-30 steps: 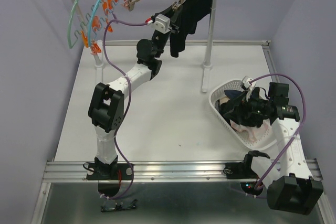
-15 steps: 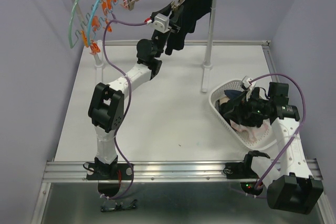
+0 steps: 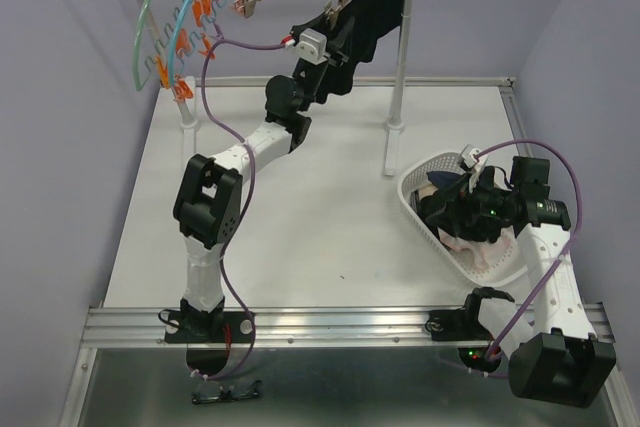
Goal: Remove the underwear clipped to the hanger
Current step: Pick up the hanger from the clothesline.
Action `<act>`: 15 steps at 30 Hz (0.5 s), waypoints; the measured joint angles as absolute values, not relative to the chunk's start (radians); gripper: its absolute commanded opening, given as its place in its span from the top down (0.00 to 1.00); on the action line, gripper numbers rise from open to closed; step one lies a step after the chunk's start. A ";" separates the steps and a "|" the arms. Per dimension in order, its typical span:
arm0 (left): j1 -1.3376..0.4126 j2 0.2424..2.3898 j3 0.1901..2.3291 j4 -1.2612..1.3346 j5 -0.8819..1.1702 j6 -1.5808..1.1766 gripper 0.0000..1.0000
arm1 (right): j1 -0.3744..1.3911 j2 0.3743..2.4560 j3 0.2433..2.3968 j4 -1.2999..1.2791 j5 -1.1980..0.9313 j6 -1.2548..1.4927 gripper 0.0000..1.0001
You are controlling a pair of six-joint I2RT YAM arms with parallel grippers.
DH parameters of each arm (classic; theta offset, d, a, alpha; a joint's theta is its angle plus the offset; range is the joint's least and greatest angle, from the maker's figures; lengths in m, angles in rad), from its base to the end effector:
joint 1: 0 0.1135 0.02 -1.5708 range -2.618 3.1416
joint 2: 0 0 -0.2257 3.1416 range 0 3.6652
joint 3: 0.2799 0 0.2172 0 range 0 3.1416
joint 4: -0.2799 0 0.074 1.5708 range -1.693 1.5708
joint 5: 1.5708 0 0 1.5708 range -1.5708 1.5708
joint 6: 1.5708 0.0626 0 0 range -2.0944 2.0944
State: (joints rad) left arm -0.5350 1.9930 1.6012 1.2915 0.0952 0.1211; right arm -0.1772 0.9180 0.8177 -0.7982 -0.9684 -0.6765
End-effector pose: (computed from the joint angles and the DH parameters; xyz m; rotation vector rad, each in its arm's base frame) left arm 0.3523 -0.2157 0.4019 0.3052 0.6102 -0.4298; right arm 0.1713 0.0217 0.2459 -0.8792 1.9100 0.6909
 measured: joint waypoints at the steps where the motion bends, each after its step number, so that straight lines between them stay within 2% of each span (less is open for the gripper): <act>1: -0.535 2.002 1.606 1.291 0.094 0.120 0.39 | -0.177 0.918 0.818 -0.798 -0.968 -0.677 0.00; 15: -0.535 2.085 1.743 1.283 0.088 0.105 0.39 | -0.177 0.918 0.818 -0.798 -0.968 -0.677 0.00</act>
State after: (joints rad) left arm -0.5350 2.0846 1.7432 1.2831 0.0875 0.1047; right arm -0.1772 0.9184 0.8177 -0.7982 -0.9680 -0.6769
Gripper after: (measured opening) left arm 0.608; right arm 0.999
